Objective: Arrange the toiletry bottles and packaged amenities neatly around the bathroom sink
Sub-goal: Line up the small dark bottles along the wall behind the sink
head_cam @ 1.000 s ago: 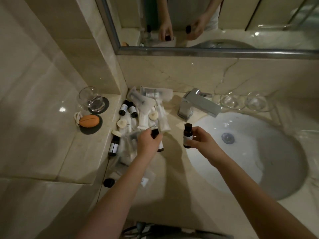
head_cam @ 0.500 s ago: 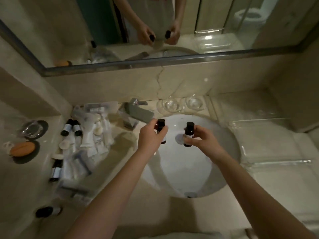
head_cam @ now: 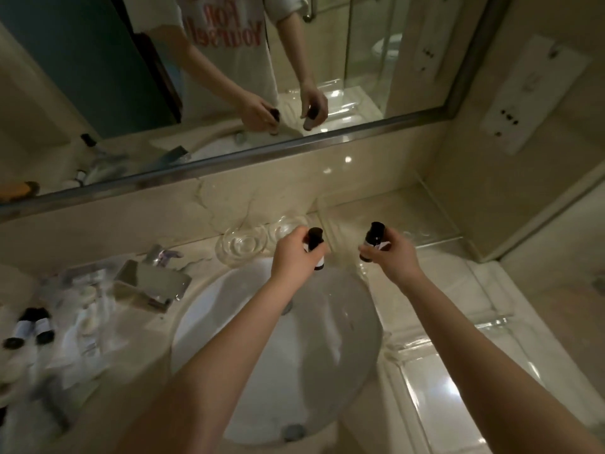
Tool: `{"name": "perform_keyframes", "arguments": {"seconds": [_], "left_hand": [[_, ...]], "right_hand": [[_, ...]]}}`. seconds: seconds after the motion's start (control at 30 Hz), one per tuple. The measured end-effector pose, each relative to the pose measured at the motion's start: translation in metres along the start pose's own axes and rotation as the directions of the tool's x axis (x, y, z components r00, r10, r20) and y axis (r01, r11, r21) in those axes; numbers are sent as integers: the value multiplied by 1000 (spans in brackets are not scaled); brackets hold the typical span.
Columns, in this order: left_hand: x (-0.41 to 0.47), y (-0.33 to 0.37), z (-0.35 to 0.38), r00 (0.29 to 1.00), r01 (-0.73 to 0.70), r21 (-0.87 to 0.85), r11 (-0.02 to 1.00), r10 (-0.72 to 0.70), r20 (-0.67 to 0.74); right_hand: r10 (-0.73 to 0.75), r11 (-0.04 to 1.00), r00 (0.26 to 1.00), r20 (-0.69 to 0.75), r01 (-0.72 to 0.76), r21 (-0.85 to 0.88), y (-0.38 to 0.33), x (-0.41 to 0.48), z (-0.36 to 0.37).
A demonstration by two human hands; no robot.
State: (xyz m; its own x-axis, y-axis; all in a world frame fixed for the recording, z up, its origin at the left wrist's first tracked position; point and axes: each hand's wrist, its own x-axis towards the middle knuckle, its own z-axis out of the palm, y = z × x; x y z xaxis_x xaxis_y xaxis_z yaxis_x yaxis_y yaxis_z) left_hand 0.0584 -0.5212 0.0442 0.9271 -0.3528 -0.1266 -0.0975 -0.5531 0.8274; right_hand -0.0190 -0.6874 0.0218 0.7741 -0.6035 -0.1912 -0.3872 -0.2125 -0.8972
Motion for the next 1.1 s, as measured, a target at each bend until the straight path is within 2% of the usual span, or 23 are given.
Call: {"name": "perform_keyframes", "arguments": {"seconds": [0.3,0.5,0.67,0.8,0.93,1.03,1.1], "left_hand": [[62,27,51,1000,-4,73,997,3,17],[80,23,67,999,-21,123,992,18,26],[81,22,70,999,-28,153,988,21,46],[83,23,63,997,-25,177,984,13,70],[85,30,51,990,-102,236,966,75,122],[88,39,43,977,-162,242,957,121,176],[90,44,40,966,-170,268,948,106,237]], "right_hand": [[-45,963,990,-131,8,-268,7,64,-13],[-90,938,984,-153,32,-345,20,78,-7],[-91,927,994,-57,64,-371,26,67,-23],[-195,904,969,149,237,-355,12,64,-56],[-298,814,911,285,399,-423,-9,83,-76],[-308,705,871,382,479,-523,-22,93,-74],[-307,650,866,395,494,-577,-25,94,-72]]}}
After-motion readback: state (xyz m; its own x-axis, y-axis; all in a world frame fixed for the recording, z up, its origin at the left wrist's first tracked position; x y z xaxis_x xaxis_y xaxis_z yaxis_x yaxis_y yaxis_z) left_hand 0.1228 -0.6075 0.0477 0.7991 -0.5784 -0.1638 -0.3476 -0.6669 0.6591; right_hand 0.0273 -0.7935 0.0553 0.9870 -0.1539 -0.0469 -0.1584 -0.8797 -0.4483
